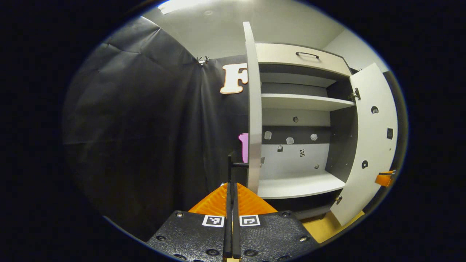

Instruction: Open the right door of the double-door shoe cabinet with the right hand, and open the left door with the left hand.

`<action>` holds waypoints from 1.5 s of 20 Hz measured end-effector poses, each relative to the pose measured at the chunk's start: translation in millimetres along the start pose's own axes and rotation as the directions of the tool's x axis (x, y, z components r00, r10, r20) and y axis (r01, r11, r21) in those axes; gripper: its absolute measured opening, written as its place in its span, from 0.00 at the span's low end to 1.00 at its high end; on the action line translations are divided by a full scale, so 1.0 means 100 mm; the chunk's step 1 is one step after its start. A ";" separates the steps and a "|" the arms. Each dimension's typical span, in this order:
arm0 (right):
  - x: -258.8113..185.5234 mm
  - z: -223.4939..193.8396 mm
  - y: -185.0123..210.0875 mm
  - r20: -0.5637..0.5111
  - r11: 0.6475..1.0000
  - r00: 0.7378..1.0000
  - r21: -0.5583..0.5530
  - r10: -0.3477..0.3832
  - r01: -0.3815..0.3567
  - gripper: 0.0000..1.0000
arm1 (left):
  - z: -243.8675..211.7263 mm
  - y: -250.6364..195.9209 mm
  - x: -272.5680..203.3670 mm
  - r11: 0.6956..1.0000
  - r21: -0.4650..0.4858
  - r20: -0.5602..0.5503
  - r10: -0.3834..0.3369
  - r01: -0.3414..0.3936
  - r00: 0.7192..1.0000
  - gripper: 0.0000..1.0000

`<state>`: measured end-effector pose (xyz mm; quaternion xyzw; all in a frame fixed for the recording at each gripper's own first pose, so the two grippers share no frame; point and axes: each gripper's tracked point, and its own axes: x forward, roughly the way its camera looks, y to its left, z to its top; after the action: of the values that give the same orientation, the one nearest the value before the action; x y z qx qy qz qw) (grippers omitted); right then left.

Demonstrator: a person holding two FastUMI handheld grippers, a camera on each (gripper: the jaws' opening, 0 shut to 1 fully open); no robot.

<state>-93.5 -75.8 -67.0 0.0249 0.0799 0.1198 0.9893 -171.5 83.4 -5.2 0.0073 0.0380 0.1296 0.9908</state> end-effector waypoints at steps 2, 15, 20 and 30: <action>0.05 0.05 0.00 0.006 1.000 1.000 -0.007 0.000 0.000 0.21 | 0.11 -0.20 -0.06 1.000 -0.005 0.008 -0.016 0.016 1.000 0.04; 0.20 1.05 0.19 0.207 0.998 0.976 0.004 -0.066 0.067 0.22 | 0.65 -2.05 0.35 0.945 -0.038 0.093 -0.322 0.326 0.942 0.01; 0.26 1.31 0.29 0.262 0.996 0.961 0.026 -0.093 0.089 0.22 | 0.65 -2.43 0.45 0.918 -0.043 0.098 -0.390 0.395 0.916 0.02; 0.28 1.40 0.25 0.291 0.985 0.941 0.032 -0.173 0.172 0.55 | 0.57 -2.42 0.61 0.916 -0.054 0.101 -0.391 0.398 0.915 0.74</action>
<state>-49.5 -49.2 68.0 0.0384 -0.0654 0.0275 0.9967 -45.9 -135.2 40.9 -0.0311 -0.0095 -0.0721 0.9969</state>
